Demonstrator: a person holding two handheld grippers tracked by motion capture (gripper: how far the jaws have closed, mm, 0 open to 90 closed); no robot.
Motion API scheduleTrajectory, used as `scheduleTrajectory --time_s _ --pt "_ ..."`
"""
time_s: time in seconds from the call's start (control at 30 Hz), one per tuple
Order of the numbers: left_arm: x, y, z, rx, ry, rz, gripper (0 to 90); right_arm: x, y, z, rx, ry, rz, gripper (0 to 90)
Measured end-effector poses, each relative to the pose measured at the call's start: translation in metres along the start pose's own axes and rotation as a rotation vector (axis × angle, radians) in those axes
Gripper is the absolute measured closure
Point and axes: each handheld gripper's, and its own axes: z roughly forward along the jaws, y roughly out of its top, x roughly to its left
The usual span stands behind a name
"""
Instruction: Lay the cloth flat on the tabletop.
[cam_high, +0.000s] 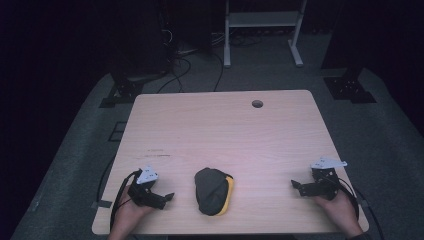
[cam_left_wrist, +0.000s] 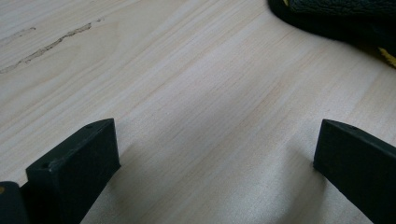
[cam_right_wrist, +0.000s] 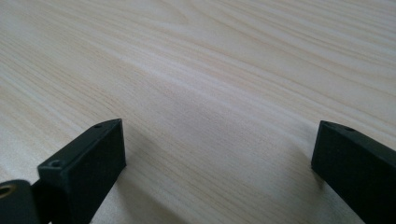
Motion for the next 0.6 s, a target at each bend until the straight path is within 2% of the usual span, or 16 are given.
scheduleTrajectory --time_s 0.17,0.27,0.37,0.4,0.43,0.47,0.6 --pt "-0.002 0.003 -0.002 -0.009 -0.025 -0.004 0.0 0.0 0.0 0.0 0.001 0.001 -0.003 2.1" --pt "-0.012 0.011 -0.005 -0.041 -0.06 0.016 0.0 0.0 0.0 0.0 0.001 0.002 -0.003 2.0" --pt "-0.02 0.015 -0.006 -0.053 -0.075 0.031 0.0 0.0 0.0 0.0 0.001 0.002 -0.003 2.0" --pt "-0.027 0.019 -0.006 -0.058 -0.088 0.054 0.0 0.0 0.0 0.0 0.001 0.002 -0.004 2.0" --pt "-0.027 0.019 -0.006 -0.058 -0.088 0.054 0.0 0.0 0.0 0.0 0.001 0.002 -0.004 2.0" --pt "-0.033 0.023 -0.006 -0.069 -0.107 0.062 0.0 0.0 0.0 0.0 0.001 0.003 -0.004 2.0" --pt "-0.044 0.03 -0.006 -0.085 -0.129 0.079 0.0 0.0 0.0 0.0 0.001 0.003 -0.004 2.0"
